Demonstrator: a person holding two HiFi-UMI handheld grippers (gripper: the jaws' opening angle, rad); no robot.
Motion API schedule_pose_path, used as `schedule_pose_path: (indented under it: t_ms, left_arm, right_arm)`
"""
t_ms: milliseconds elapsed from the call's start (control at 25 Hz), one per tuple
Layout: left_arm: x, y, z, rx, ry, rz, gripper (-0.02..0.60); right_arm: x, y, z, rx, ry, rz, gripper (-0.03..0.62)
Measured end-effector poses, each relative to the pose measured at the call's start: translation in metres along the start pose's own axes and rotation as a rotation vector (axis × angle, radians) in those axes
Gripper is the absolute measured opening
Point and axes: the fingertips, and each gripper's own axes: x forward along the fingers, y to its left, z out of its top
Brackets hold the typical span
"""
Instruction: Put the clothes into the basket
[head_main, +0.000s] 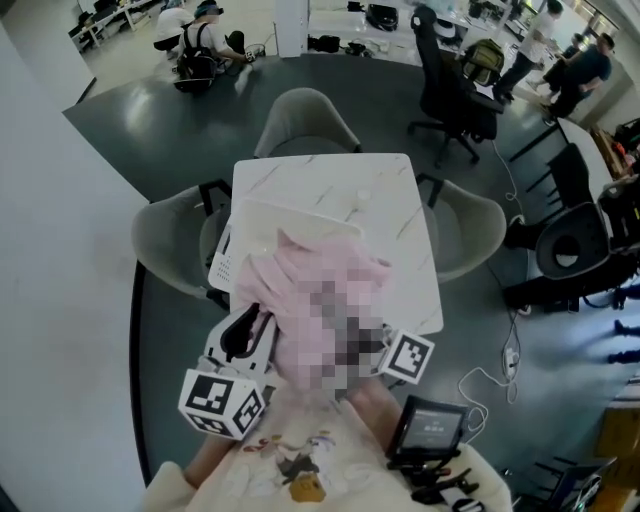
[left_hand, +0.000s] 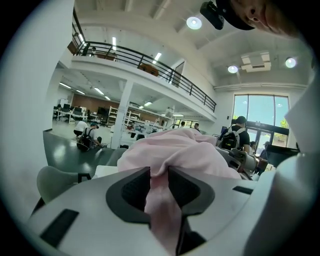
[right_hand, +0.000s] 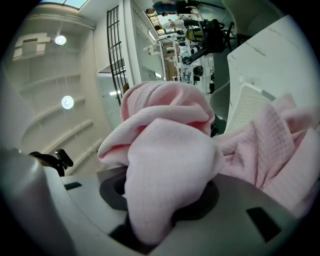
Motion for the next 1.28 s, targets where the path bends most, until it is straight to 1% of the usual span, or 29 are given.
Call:
schedule_pose_path:
  t_ms: [200, 320, 400, 600, 800, 960, 1160, 1280]
  left_arm:
    - [0.008, 0.038, 0.0, 0.016, 0.016, -0.01, 0.109]
    - [0.015, 0.055, -0.001, 0.015, 0.037, -0.022, 0.098]
    - [0.017, 0.06, -0.004, 0.004, 0.055, -0.028, 0.097]
    - [0.029, 0.084, -0.007, -0.027, 0.065, -0.025, 0.097]
    - [0.044, 0.099, -0.02, -0.056, 0.098, -0.004, 0.097]
    - [0.053, 0.112, -0.022, -0.091, 0.118, 0.016, 0.097]
    - [0.07, 0.128, -0.029, -0.087, 0.148, 0.015, 0.097]
    - [0.083, 0.134, -0.039, -0.102, 0.17, 0.023, 0.097]
  right_arm:
    - [0.032, -0.021, -0.009, -0.02, -0.013, -0.005, 0.179]
    - [0.045, -0.033, -0.011, -0.01, -0.031, -0.022, 0.179]
    - [0.048, -0.039, -0.013, 0.006, -0.034, -0.039, 0.179]
    - [0.068, -0.057, -0.011, -0.004, -0.019, -0.068, 0.179]
    - [0.078, -0.082, -0.006, 0.021, 0.002, -0.1, 0.179]
    - [0.091, -0.094, -0.004, 0.03, 0.027, -0.122, 0.179]
    - [0.104, -0.114, 0.003, 0.029, 0.039, -0.142, 0.179]
    - [0.108, -0.13, 0.01, 0.033, 0.053, -0.161, 0.179]
